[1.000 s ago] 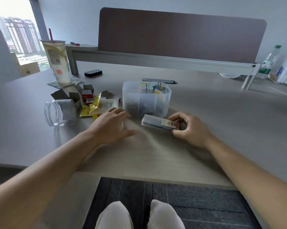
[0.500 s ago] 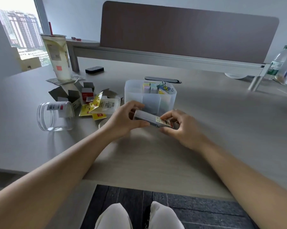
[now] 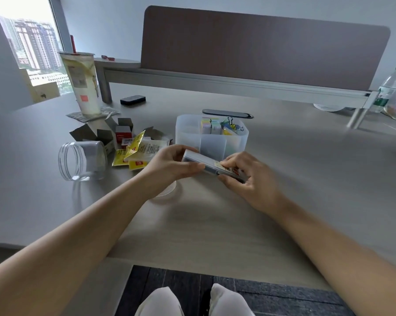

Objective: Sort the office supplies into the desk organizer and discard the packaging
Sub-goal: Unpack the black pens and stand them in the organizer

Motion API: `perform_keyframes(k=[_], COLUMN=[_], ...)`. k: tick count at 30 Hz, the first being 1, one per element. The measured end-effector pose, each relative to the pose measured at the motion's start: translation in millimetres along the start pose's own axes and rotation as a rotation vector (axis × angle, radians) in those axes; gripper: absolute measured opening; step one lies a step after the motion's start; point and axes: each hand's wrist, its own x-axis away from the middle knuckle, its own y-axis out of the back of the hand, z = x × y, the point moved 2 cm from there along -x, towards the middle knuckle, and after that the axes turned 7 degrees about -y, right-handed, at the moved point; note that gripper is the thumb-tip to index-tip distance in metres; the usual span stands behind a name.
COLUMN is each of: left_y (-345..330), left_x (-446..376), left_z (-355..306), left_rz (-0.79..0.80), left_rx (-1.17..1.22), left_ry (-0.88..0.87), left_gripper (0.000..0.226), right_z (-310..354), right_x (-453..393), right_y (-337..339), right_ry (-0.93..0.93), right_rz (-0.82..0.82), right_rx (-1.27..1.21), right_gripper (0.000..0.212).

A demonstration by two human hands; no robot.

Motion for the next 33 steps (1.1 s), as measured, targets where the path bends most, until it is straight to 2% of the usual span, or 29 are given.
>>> perform_keyframes(k=[8,12,20,33], left_y=[-4.8,-4.9,-6.8,-10.4], left_x=[-1.6,-1.7,-0.4,3.3], left_z=[6.0,8.8,9.2,10.7], left_rz=[0.013,0.024,0.033,0.018], left_rx=[0.040,0.022,0.104,0.164], left_ry=[-0.009,-0.017,0.026,0.065], left_gripper=[0.026,0.025,0.024,0.021], right_z=[-4.1,-3.0,-2.0,-0.7], right_x=[4.1,5.3,6.0,5.5], right_y=[-0.3,-2.1,-3.8,-4.2], right_ry=[0.088,0.177,0.245,0.281], right_rz=[0.090,0.055,-0.024,-0.012], right_rx=[0.119,0.227,0.294,0.304], right_gripper=[0.041,0.044,0.037,0.033])
